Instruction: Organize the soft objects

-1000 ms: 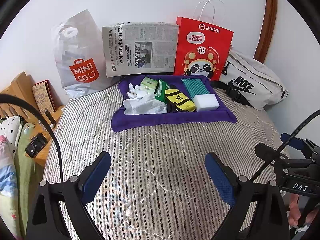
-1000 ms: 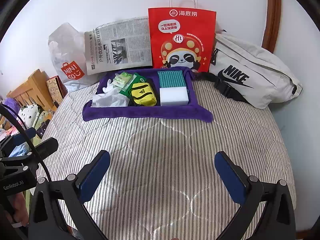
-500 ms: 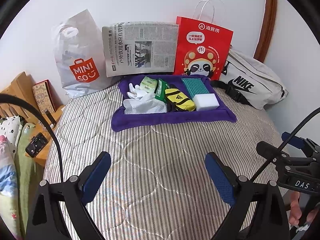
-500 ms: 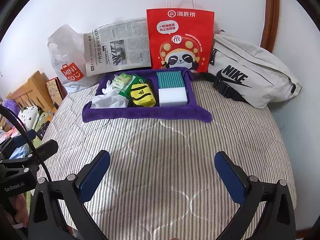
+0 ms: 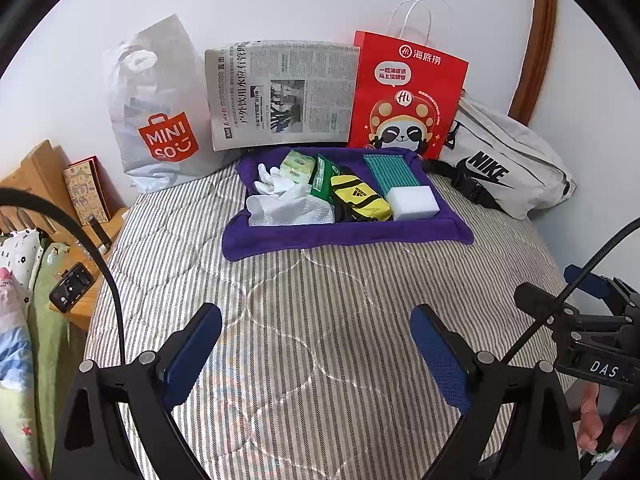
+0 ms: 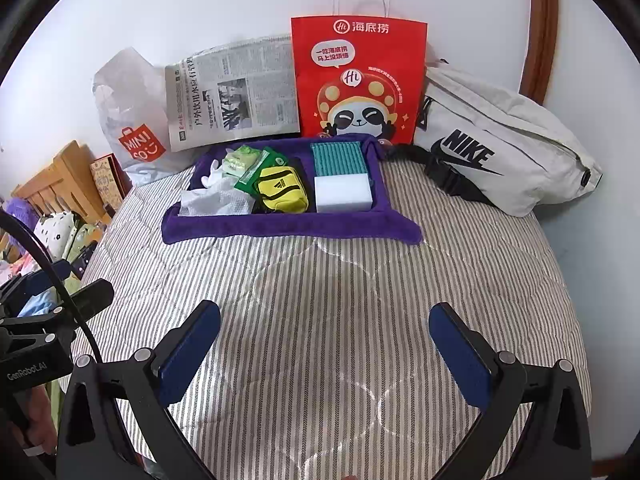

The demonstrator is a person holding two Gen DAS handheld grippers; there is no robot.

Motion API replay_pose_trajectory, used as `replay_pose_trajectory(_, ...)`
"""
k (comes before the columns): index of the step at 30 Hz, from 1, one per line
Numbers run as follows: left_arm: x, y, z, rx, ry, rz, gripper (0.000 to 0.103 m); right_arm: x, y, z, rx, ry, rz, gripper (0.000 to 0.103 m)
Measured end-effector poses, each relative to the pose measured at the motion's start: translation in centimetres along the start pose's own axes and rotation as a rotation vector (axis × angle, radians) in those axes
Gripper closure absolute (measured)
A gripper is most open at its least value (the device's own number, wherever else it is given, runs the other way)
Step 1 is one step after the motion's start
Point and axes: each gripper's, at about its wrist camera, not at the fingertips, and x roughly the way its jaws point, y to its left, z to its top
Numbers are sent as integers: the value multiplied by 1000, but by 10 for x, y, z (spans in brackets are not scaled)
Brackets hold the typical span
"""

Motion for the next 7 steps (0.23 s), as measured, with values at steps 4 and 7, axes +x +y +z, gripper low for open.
replay_pose_trajectory(4, 1, 0, 0, 1, 3, -2, 7, 1, 0, 0, -1, 2, -2, 0)
replay_pose_trajectory(7, 4, 1, 0, -2, 6, -2, 6, 2, 0, 0, -5, 6, -1, 0)
